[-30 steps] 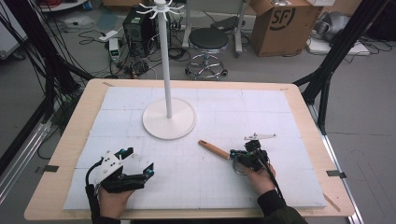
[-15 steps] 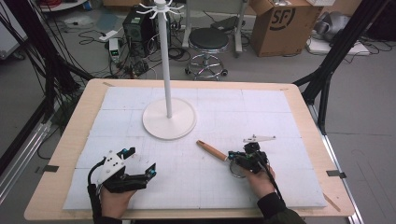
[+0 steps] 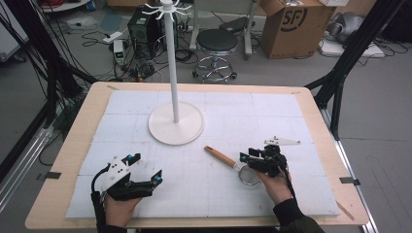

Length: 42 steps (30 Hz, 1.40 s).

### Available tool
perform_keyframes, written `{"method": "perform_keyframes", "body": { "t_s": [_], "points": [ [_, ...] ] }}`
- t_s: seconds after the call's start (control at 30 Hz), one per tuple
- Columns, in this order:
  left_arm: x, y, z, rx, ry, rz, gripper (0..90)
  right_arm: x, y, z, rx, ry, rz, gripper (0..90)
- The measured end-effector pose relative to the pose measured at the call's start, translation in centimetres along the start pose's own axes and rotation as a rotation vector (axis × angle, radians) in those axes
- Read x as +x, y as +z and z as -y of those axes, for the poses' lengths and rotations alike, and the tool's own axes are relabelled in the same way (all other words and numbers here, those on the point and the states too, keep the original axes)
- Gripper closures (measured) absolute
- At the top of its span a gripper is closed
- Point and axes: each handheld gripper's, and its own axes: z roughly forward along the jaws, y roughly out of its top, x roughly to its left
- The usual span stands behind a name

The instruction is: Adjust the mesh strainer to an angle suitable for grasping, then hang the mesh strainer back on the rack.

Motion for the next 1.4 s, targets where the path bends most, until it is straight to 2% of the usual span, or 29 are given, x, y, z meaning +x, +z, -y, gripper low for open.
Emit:
{"method": "perform_keyframes", "body": {
  "t_s": [0.13, 0.17, 0.27, 0.3, 0.57, 0.77, 1.0, 1.13, 1.4],
  "points": [
    [0.1, 0.1, 0.0, -0.001, -0.002, -0.001, 7.2, 0.4, 0.5, -0.5, 0.013, -0.037, -0.058, 40.1],
    [0.0, 0.1, 0.0, 0.000, -0.001, -0.001, 7.2, 0.5, 0.6, -0.7, 0.035, -0.037, -0.071, 39.5],
    [0.0, 0.1, 0.0, 0.000, 0.001, -0.001, 7.2, 1.0, 1.1, -1.4, 0.085, -0.053, -0.089, 39.5],
    [0.0, 0.0, 0.0, -0.001, 0.000, -0.001, 7.2, 1.0, 1.2, -1.5, 0.087, -0.063, -0.088, 39.7],
    [0.0, 0.1, 0.0, 0.002, 0.001, 0.005, 7.2, 1.0, 2.6, -1.5, 0.157, -0.049, -0.119, 43.2],
    [0.0, 0.1, 0.0, -0.001, 0.001, 0.004, 7.2, 1.7, 3.9, -1.5, 0.233, -0.098, -0.101, 45.9],
    [0.0, 0.1, 0.0, -0.002, 0.002, 0.006, 7.2, 2.0, 4.7, -1.4, 0.288, -0.106, -0.091, 49.3],
    [0.0, 0.1, 0.0, 0.000, 0.002, 0.008, 7.2, 2.2, 4.9, -1.4, 0.296, -0.119, -0.097, 51.3],
    [0.0, 0.2, 0.0, 0.001, -0.003, 0.013, 7.2, 2.9, 5.2, -1.4, 0.320, -0.176, -0.057, 53.2]
  ]
}}
